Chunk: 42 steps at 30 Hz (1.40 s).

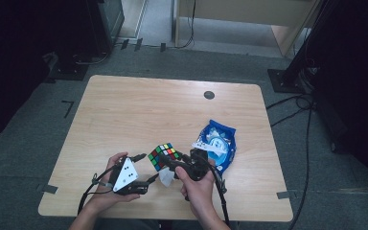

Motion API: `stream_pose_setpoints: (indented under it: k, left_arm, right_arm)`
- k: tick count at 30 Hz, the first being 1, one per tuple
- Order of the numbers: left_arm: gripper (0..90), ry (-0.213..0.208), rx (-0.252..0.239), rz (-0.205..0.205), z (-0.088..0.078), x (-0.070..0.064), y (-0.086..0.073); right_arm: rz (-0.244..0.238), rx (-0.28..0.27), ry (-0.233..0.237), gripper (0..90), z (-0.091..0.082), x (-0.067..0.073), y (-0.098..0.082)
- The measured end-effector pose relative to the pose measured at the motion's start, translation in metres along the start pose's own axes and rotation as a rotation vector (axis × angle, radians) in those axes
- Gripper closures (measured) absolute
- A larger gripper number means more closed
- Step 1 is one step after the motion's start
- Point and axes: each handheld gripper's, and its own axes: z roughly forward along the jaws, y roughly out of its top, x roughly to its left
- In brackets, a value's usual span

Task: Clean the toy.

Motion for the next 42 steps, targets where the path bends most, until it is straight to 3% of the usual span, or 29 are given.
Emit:
stream_pose_setpoints:
  k: [4,8,15,33,40,42]
  left_arm:
    - [23.4,0.006,-0.025,-0.011,-0.003,0.001,0.003]
    - [22.9,-0.005,-0.011,0.006,-0.001,-0.004,0.004]
    - [20.3,0.003,-0.016,0.039,0.001,-0.013,0.008]
    - [16.1,-0.009,-0.033,0.042,0.002,-0.020,0.014]
    - [17.5,-0.020,-0.046,0.034,0.002,-0.022,0.016]
    - [23.1,-0.029,-0.060,0.033,0.001,-0.022,0.016]
  right_arm:
    - [-0.013,0.079,0.022,34.1,0.004,0.002,0.000]
    - [-0.025,0.116,0.033,34.1,0.009,0.004,-0.002]
    - [-0.028,0.136,0.036,34.0,0.010,0.002,-0.001]
    - [-0.031,0.172,0.039,33.9,0.015,0.005,-0.004]
    - [-0.033,0.197,0.046,33.9,0.017,0.005,-0.006]
    - [-0.038,0.201,0.044,33.9,0.018,0.005,-0.007]
